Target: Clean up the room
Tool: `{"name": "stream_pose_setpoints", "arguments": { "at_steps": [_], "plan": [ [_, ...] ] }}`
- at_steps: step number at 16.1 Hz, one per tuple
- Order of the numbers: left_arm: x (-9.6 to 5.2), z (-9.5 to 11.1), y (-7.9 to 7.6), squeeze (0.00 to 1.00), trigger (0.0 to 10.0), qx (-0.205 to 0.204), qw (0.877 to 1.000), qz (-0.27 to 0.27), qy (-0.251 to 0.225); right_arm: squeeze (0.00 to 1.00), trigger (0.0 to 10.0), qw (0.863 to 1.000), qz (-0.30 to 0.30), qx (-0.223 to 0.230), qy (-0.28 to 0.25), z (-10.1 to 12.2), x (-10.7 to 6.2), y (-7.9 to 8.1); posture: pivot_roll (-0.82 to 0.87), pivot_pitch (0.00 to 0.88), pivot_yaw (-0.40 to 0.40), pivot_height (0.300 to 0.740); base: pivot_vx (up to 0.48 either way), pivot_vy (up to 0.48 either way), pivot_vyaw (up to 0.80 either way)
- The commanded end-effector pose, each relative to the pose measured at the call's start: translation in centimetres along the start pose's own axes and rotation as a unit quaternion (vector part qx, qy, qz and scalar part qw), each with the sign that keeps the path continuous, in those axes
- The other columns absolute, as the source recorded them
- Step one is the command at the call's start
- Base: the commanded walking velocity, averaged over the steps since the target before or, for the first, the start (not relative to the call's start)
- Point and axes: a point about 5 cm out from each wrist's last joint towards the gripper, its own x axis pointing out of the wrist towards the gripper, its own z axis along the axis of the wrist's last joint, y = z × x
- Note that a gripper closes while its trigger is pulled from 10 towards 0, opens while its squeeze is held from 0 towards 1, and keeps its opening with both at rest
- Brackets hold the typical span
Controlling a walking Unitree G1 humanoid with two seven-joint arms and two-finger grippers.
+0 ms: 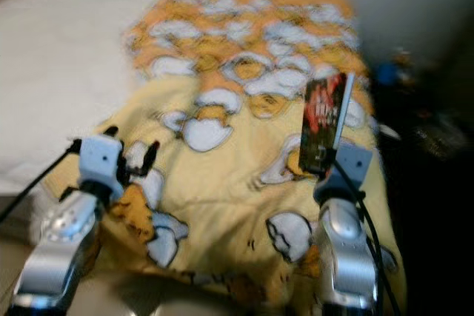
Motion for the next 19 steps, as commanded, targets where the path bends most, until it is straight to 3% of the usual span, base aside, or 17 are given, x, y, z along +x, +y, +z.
{"name": "stream_pose_setpoints", "arguments": {
  "at_steps": [1, 12, 19],
  "plan": [
    [0.0, 0.0, 0.1, 0.29, 10.0, 0.004, 1.000, 0.000, 0.003, 0.00, 10.0, 1.000, 0.001, 0.007, -0.015, 0.9, 0.2, 0.2, 0.04, 0.000, 0.009, 0.740, 0.000, 0.412, -0.80],
    [0.1, 0.2, 1.0, 0.29, 10.0, 0.000, 1.000, 0.015, 0.007, 0.00, 10.0, 0.999, 0.045, -0.015, -0.020, 1.1, 0.4, 1.3, 0.06, 0.000, 0.008, 0.740, 0.000, 0.411, -0.77],
    [-0.4, 0.1, 1.7, 0.30, 10.0, 0.000, 0.999, 0.029, 0.012, 0.00, 10.0, 0.990, 0.137, -0.013, -0.026, 1.3, 0.5, 3.9, 0.10, 0.000, -0.016, 0.740, 0.000, 0.411, 0.00]
  ]
}}
